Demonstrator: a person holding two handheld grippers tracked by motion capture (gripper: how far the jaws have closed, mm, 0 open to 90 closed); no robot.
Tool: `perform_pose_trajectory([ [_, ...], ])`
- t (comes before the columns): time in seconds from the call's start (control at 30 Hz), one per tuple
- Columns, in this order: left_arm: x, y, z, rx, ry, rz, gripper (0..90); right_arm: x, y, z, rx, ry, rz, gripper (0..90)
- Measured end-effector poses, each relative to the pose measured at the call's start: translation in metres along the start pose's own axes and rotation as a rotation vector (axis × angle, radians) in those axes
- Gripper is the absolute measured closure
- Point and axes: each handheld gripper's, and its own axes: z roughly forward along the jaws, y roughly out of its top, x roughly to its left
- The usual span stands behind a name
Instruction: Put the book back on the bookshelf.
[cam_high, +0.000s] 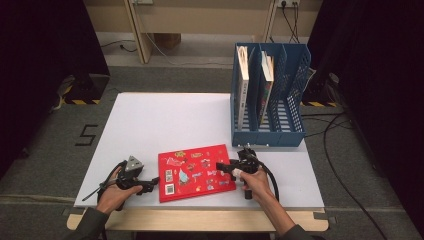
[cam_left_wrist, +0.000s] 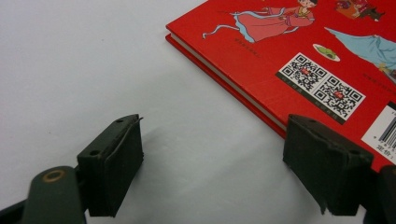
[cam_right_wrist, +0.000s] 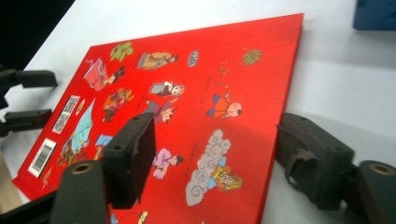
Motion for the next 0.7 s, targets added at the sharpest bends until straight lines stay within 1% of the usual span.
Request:
perform_pose_trajectory([
  [0.1,0.000,0.000,0.000,0.005,0.002,0.002,18.8,-0.001,0.000,-0.001,-0.006,-0.001,0.005,33.4],
  [0.27,-0.001,0.001,0.000,0.004,0.004,0.000,19.1,-0.004,0.001,-0.004,-0.018,0.021,0.050,36.2],
  [0.37,-0.001,0.001,0.000,0.007,0.004,0.000,19.1,-0.003,0.004,-0.009,-0.046,0.037,0.054,37.7],
  [0.4,-0.001,0.001,0.000,0.008,0.004,0.000,19.2,-0.003,0.005,-0.010,-0.053,0.041,0.052,38.2],
  [0.5,-0.001,0.001,0.000,0.008,0.005,0.001,19.2,0.002,0.012,-0.020,-0.098,0.073,0.045,39.4],
  [0.57,-0.001,0.001,0.000,0.004,0.008,-0.002,19.3,0.005,0.016,-0.024,-0.106,0.081,0.030,39.6],
  [0.6,-0.002,0.001,0.000,0.006,0.008,0.000,19.5,0.008,0.019,-0.026,-0.111,0.080,0.015,39.8],
  [0.63,-0.002,0.001,0.000,0.005,0.009,0.002,19.8,0.009,0.022,-0.027,-0.105,0.077,0.005,39.7],
  [0.7,-0.003,0.001,-0.001,0.003,0.009,0.003,20.9,0.013,0.028,-0.029,-0.096,0.074,0.002,40.1],
])
